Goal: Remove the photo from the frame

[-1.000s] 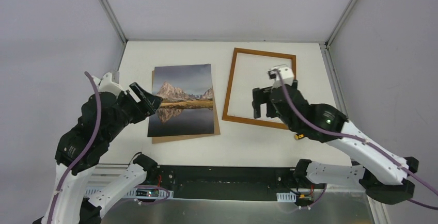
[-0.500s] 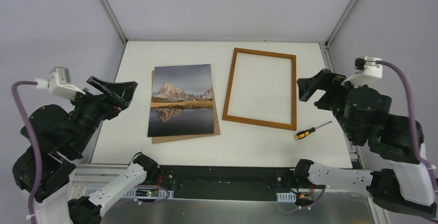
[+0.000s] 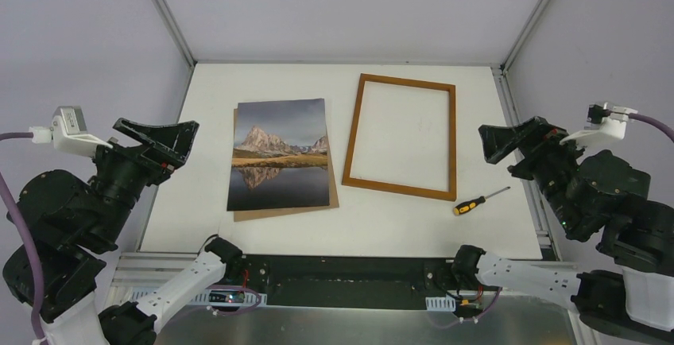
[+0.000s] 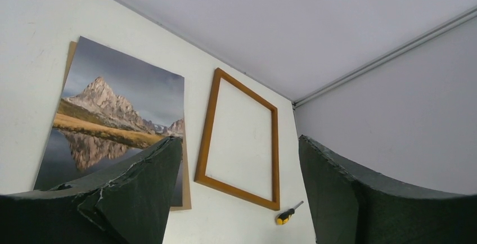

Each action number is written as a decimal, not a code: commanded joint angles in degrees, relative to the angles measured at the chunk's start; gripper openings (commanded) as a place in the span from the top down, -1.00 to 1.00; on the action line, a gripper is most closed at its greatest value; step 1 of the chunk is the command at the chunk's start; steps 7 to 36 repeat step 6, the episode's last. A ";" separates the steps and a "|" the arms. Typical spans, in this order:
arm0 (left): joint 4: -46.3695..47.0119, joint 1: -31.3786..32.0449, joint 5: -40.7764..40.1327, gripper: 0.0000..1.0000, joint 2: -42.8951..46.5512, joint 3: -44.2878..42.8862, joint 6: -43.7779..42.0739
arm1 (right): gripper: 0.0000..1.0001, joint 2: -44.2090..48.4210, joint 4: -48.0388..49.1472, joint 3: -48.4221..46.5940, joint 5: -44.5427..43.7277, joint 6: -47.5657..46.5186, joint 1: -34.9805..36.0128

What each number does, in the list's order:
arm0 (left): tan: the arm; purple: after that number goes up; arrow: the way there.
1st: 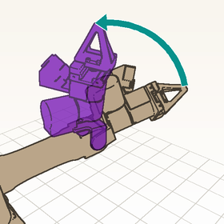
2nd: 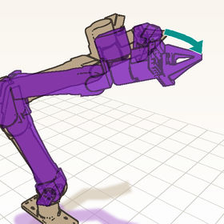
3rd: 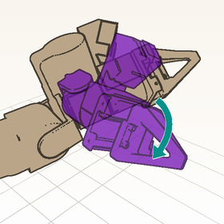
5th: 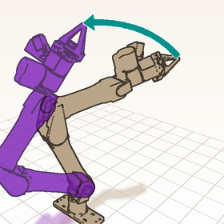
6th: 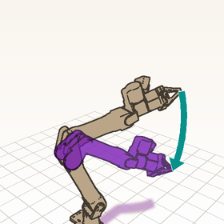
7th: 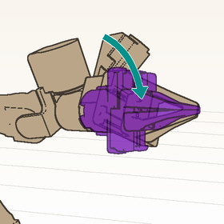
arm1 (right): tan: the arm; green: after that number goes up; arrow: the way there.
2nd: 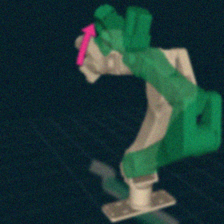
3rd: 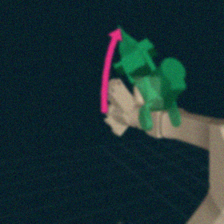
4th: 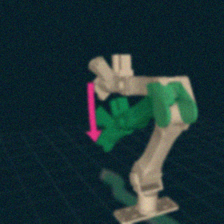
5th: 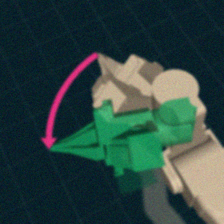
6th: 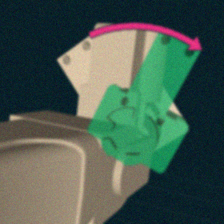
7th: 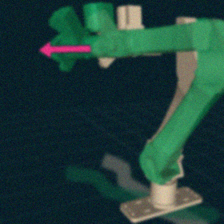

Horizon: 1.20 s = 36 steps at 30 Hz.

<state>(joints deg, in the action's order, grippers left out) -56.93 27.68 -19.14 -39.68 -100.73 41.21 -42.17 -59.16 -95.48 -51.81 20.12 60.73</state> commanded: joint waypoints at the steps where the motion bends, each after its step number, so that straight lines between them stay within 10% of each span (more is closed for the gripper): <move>1: 0.15 -0.26 -1.02 -0.56 -0.74 -0.64 0.35 | -0.98 2.04 4.23 2.69 1.82 -0.04 -0.02; 36: 0.13 -0.26 -3.16 -0.57 0.30 -0.25 1.53 | -0.99 -0.76 0.77 0.82 -1.06 -1.26 -0.04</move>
